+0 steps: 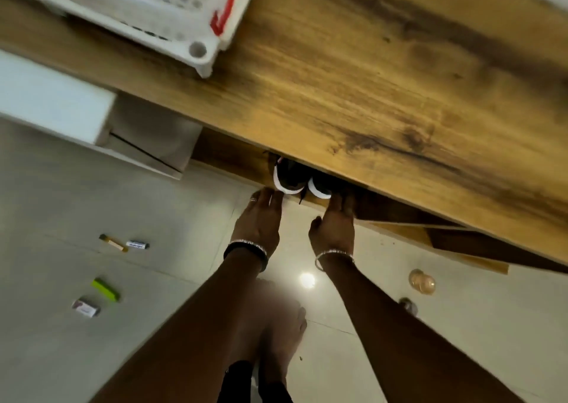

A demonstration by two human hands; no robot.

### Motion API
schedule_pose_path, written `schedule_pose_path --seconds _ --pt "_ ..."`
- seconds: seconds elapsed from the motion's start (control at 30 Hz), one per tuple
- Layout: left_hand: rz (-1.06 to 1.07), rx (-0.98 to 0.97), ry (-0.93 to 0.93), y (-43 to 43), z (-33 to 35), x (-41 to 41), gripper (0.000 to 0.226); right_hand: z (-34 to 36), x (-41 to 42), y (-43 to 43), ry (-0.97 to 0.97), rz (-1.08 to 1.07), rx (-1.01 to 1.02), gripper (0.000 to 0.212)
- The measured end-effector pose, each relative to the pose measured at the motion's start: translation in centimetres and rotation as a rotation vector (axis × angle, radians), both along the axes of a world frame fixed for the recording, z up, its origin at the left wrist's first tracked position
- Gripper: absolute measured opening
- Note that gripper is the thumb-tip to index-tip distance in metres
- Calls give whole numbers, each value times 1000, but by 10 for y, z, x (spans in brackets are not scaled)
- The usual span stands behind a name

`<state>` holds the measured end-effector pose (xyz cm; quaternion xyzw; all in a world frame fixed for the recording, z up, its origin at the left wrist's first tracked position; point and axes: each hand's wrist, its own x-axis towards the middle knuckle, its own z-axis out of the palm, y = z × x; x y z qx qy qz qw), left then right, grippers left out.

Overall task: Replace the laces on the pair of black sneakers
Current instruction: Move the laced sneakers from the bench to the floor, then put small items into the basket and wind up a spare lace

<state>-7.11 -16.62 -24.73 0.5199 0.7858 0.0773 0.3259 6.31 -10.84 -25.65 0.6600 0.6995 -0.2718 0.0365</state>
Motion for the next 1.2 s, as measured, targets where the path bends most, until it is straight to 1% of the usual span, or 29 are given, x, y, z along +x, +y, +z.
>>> schedule_pose_path --seconds 0.07,0.13,0.27,0.33,0.5,0.6,0.73,0.8,0.9,0.97,1.07,1.2 --pt "70 -72 -35 -28 12 -6 66 13 0 -28 -8 31 -89 71" --pt "164 -138 -70 -53 25 -12 63 29 -3 -54 -11 57 -179 65" --pt "342 -251 -122 -104 61 -25 50 67 -28 -98 -85 211 -407 36" --pt "433 -274 -122 -130 70 -31 45 78 -46 -119 -99 319 -471 25" --pt "691 -296 -127 -190 75 -47 38 90 -100 -156 -88 545 -518 27" --pt "828 -285 -131 -221 70 -60 39 87 -132 -167 -78 603 -525 23" --pt "1010 -260 -130 -255 45 -83 34 59 -170 -182 -94 710 -484 20" --pt "1063 -260 -113 -265 29 -98 32 40 -188 -184 -87 732 -465 19" --pt "1207 -266 -94 -277 -8 -126 28 3 -221 -187 -84 785 -426 20" --pt "1312 -262 -82 -276 -25 -146 25 -18 -239 -183 -95 810 -407 21" --pt "1370 -267 -72 -275 -60 -175 25 -57 -268 -184 -94 830 -395 18" --pt "1507 -195 -145 -261 -107 -204 21 -103 -300 -188 -104 859 -378 16"
